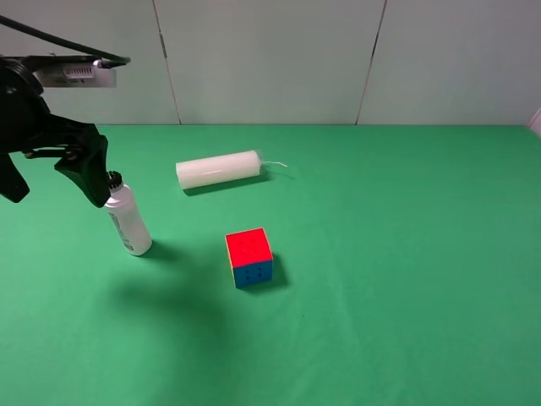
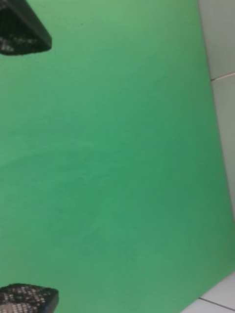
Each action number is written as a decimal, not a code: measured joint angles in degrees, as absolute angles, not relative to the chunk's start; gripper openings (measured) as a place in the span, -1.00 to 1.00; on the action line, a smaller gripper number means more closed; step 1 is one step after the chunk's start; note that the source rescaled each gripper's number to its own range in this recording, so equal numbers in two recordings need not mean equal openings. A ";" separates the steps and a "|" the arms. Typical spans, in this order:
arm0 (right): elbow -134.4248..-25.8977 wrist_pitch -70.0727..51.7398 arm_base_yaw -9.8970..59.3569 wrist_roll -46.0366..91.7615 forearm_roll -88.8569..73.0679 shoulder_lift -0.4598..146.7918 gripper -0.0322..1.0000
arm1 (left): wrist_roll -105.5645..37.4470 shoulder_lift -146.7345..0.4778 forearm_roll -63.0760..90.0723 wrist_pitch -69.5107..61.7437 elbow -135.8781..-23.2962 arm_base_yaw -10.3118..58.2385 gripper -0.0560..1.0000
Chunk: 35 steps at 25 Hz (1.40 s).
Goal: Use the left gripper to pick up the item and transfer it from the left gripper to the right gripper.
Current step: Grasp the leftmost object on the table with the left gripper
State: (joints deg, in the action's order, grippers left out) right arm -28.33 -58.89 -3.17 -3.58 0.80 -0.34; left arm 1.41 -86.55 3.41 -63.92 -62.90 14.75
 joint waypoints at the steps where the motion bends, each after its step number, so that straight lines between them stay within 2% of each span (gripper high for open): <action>1: -28.33 -58.89 -3.17 -3.58 0.80 -0.34 1.00 | 1.10 -87.40 3.28 -63.23 -62.90 15.31 1.00; 13: -28.33 -58.89 -3.17 -3.58 0.80 -0.34 1.00 | 0.55 -94.08 -3.80 -56.30 -62.90 21.74 1.00; 35: -28.33 -58.89 -3.17 -3.58 0.61 -0.34 1.00 | -2.64 -96.13 -3.98 -41.70 -57.15 22.01 1.00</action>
